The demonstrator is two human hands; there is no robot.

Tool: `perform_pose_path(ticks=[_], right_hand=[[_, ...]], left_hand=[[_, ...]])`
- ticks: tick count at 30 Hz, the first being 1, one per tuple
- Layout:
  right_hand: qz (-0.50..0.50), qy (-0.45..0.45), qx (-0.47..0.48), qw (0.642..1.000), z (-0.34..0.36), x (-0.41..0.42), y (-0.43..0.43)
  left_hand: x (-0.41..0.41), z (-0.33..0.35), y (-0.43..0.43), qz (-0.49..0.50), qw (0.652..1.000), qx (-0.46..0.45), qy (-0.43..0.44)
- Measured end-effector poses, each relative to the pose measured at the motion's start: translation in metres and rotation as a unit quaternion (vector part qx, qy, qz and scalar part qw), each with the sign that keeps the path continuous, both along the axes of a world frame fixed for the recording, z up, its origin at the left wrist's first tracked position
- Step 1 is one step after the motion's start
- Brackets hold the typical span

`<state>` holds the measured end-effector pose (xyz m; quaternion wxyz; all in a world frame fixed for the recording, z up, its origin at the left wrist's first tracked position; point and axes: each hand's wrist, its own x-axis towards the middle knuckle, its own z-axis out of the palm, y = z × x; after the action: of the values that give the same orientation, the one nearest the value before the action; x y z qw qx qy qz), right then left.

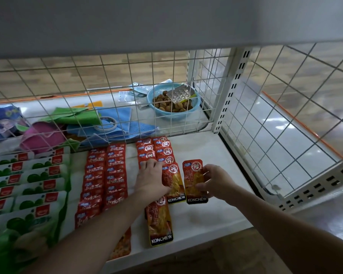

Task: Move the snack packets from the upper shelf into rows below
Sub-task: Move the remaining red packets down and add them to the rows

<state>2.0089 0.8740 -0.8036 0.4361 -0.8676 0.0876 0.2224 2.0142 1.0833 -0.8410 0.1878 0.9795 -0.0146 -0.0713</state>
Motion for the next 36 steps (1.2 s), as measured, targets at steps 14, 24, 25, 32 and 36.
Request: perform_pose_path(ticks=[14,24,25,32,36], right_hand=[[0.03,0.014,-0.042,0.999,-0.017,-0.011,0.045],[0.064,-0.07,-0.149,0.984,-0.027,-0.018,0.058],[0.064,-0.073,-0.151,0.984,-0.027,-0.018,0.059],[0.084,-0.074,-0.175,0.978,-0.03,-0.017,0.058],[0.101,-0.144,-0.218,0.96,-0.021,-0.024,0.052]], left_hand=[[-0.011,0.008,0.048,0.037,0.992,-0.087,-0.085],[-0.009,0.009,0.055,0.022,0.994,-0.066,-0.082],[-0.01,0.009,0.055,0.021,0.994,-0.065,-0.081],[-0.015,0.006,0.053,-0.016,0.995,-0.062,-0.075],[-0.025,0.014,0.048,-0.041,0.993,-0.058,-0.095]])
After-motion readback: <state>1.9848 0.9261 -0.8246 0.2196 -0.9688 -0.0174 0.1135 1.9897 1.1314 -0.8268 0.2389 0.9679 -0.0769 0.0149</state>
